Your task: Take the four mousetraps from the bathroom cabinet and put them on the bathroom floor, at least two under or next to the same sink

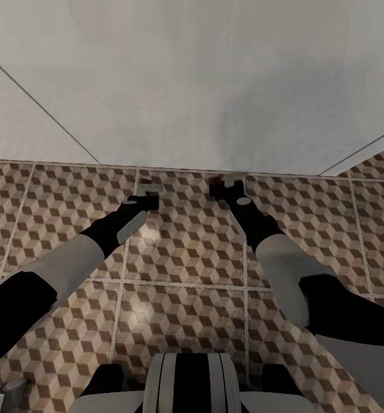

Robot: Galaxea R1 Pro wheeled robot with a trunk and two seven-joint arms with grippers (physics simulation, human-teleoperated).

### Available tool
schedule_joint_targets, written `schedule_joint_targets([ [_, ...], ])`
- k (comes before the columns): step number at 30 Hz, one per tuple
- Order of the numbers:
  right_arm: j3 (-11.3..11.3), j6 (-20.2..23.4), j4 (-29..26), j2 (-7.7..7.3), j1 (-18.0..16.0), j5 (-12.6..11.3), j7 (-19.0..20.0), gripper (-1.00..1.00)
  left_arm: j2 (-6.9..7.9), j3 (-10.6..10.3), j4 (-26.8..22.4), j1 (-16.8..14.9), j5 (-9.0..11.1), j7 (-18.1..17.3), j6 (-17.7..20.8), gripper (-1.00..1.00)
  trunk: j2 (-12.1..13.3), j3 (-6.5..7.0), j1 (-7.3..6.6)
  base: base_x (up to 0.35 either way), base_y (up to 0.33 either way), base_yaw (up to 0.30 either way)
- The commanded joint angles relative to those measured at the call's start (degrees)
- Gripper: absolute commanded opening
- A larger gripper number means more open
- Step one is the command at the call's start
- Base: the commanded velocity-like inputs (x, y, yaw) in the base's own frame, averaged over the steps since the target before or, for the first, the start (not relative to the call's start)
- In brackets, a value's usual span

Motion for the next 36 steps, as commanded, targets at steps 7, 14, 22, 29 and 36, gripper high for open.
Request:
schedule_joint_targets([
  [7, 0.4, -6.3, 1.3, 0.00, 0.0, 0.4, -0.2, -1.00, 0.10, -0.5, -0.2, 0.0, 0.3, 0.7, 0.2, -1.00, 0.0, -0.03, -0.01, 0.000, 0.000, 0.000],
  [14, 0.3, -10.5, 5.5, 0.00, 0.0, 0.4, -0.2, -1.00, 0.04, -0.5, -0.8, 0.0, 0.3, 0.7, 0.3, -1.00, 0.0, -0.03, -0.01, 0.000, 0.000, 0.000],
  [22, 0.4, -11.2, 7.2, 0.00, 0.0, 0.4, -0.2, -1.00, 0.01, -0.6, -5.3, 0.0, 0.4, 0.7, 0.7, -1.00, 0.0, -0.03, -0.01, 0.000, 0.000, 0.000],
  [29, 0.3, -11.3, 8.5, 0.00, 0.0, 0.3, -0.3, -1.00, 0.05, -0.6, -10.9, 1.6, 0.4, 0.7, 1.6, -1.00, 0.0, -0.03, -0.01, 0.000, 0.000, 0.000],
  [36, 0.4, -11.3, 8.6, 0.00, 0.0, 0.3, -0.3, -1.00, 0.10, -1.2, -14.4, 2.4, 0.4, 0.7, 5.2, -1.00, 0.0, -0.03, -0.01, 0.000, 0.000, 0.000],
])
